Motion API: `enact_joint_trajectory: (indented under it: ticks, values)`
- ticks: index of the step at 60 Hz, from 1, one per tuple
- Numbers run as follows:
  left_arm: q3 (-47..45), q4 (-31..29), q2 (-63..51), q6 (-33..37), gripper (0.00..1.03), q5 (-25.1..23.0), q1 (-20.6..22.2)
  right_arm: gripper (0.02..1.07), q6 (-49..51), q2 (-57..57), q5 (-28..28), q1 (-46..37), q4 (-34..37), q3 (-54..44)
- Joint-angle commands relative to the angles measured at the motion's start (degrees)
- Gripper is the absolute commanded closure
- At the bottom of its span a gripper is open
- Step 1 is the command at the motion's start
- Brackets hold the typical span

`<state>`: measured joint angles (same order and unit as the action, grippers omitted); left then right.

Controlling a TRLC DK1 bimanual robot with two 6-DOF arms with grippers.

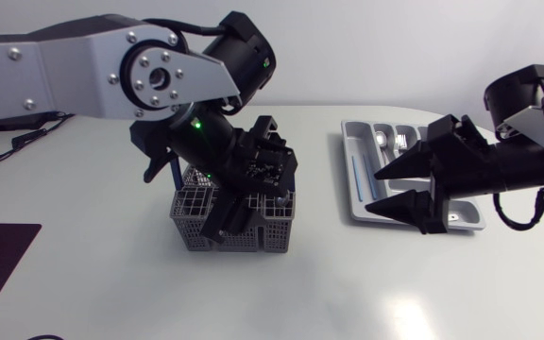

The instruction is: Unload the cutlery basket into the drawer organizer.

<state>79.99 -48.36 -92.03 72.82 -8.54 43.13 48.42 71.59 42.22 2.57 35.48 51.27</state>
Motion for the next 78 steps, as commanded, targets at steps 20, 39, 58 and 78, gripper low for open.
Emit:
enact_joint_trajectory:
  ticks: [20, 39, 58, 78]
  values:
    - [-10.46, 6.61, 6.95, -14.81, 0.17, -2.10, -4.99, 0.16, -34.36, 4.61, -0.12, 11.93, -8.85, 0.94]
    - [-19.87, 13.20, 14.25, -19.47, 0.15, -2.10, -6.31, 0.27, -46.49, 6.63, -7.68, 21.07, -17.99, 0.85]
    - [-25.32, 19.18, 17.23, -26.59, 0.15, -2.10, -7.98, 0.34, -51.85, 10.67, -11.89, 23.54, -24.32, 0.50]
    - [-27.95, 25.77, 17.23, -32.47, 0.15, -2.19, -10.97, 0.39, -53.26, 14.01, -15.23, 26.00, -26.08, 2.17]
